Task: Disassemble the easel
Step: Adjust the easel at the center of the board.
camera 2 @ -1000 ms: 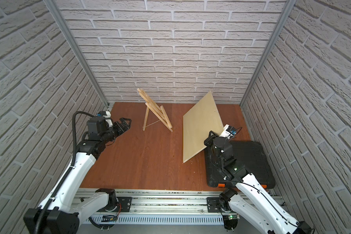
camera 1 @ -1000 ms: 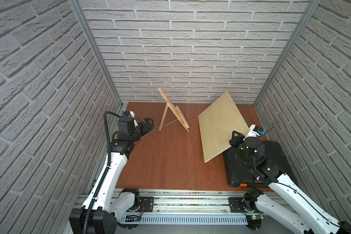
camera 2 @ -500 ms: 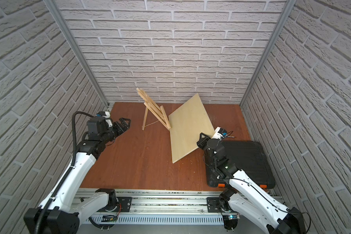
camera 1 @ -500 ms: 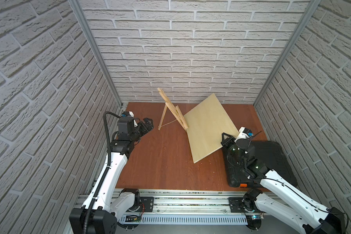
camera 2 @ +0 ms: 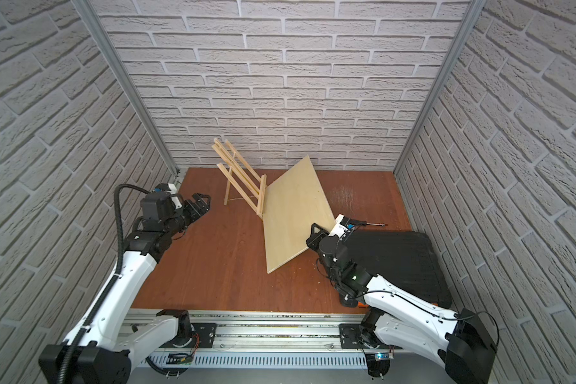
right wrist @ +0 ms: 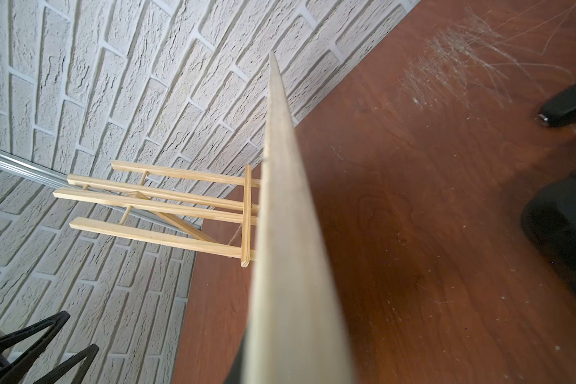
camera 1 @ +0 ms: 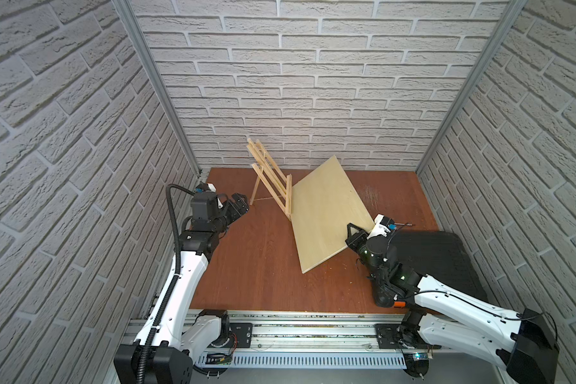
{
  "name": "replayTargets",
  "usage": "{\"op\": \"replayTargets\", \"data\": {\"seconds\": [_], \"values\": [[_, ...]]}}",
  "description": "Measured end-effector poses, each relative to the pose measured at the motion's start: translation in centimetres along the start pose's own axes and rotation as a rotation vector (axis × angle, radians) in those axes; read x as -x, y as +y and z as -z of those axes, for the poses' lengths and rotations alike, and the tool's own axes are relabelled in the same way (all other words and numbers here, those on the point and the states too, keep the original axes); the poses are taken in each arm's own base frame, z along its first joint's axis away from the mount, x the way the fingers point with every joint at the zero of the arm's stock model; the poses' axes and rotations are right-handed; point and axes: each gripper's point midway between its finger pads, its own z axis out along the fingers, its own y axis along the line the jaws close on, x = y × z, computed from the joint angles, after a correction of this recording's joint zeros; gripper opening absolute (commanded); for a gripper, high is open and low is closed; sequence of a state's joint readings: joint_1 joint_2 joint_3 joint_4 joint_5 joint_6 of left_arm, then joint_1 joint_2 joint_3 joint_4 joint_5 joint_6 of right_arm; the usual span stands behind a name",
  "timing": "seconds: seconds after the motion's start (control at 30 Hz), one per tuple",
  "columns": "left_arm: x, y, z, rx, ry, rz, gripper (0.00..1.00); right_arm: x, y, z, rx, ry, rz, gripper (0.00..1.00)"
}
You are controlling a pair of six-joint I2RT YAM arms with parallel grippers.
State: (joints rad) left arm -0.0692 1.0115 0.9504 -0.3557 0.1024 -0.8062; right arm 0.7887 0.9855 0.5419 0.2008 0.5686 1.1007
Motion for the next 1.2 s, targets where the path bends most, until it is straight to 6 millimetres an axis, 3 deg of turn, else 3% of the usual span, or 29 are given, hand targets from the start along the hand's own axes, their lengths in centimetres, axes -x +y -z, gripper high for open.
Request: {"op": "replayTargets", "data": {"seconds": [0.2, 0.5, 0.77, 1.2], "values": [[1.1, 0.8, 1.0, 0.034, -0.055, 0.010, 0.98, -1.9, 0.3, -0.5, -0.001, 0.001, -0.043, 0.03], [1.4, 1.4, 1.1, 0.054, -0.069, 0.025, 0.98, -3.2, 0.6, -1.1, -0.030, -0.009, -0.130, 0.03], [1.7, 1.7, 1.3, 0.064, -0.081, 0.037, 0.98, -3.3, 0.5, -0.8, -0.065, -0.008, -0.190, 0.03], [1.7, 2.1, 1.2, 0.069, -0.081, 0.053, 0.98, -2.4, -1.3, 2.1, -0.130, -0.009, -0.283, 0.03]]}}
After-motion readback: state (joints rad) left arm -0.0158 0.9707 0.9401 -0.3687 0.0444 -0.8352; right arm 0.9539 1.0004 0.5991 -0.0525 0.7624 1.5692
